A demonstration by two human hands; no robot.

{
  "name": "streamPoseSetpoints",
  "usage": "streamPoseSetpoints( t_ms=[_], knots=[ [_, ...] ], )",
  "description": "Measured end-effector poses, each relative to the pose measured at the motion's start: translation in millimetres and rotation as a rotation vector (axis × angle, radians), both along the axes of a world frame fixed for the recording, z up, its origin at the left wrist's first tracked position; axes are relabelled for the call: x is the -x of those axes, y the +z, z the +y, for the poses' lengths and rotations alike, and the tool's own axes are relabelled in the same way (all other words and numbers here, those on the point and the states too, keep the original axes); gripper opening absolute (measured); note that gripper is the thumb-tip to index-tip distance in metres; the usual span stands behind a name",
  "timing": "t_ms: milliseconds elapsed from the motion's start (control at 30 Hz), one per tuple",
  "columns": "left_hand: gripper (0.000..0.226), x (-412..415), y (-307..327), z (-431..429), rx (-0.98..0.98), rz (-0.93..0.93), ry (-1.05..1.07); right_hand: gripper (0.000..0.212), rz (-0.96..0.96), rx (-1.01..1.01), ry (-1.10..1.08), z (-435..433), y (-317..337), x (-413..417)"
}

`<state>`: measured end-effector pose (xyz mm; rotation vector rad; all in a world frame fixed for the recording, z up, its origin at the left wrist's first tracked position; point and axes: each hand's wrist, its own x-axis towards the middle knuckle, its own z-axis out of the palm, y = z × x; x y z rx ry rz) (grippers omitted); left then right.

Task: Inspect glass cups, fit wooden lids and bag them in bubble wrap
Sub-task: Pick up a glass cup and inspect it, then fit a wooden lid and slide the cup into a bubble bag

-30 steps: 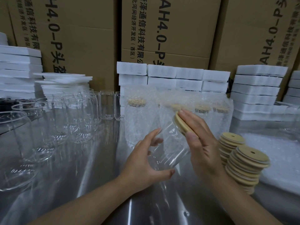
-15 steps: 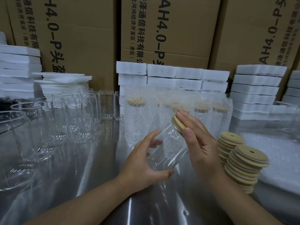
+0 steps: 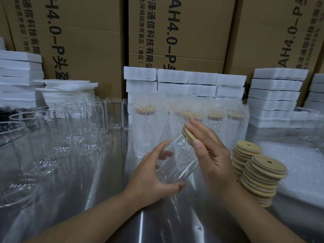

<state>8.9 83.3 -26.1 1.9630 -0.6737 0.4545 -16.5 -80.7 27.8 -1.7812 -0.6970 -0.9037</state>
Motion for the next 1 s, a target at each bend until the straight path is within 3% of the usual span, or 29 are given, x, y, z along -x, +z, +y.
streamPoseSetpoints(
  t_ms=[433,700,1000],
  knots=[
    [0.098,-3.3,-4.1,1.7,-0.003,-0.011,0.023,0.033,0.058,0.02,-0.059,-0.1,-3.6,-2.2],
    [0.099,-1.0,0.4,2.4,0.017,-0.246,0.176,0.035,-0.02,0.016,-0.122,15.9,-0.4,6.0],
    [0.097,4.8,5.3,2.6,-0.02,-0.245,0.272,0.052,0.152,0.085,-0.202,24.9,5.1,13.2]
  ],
)
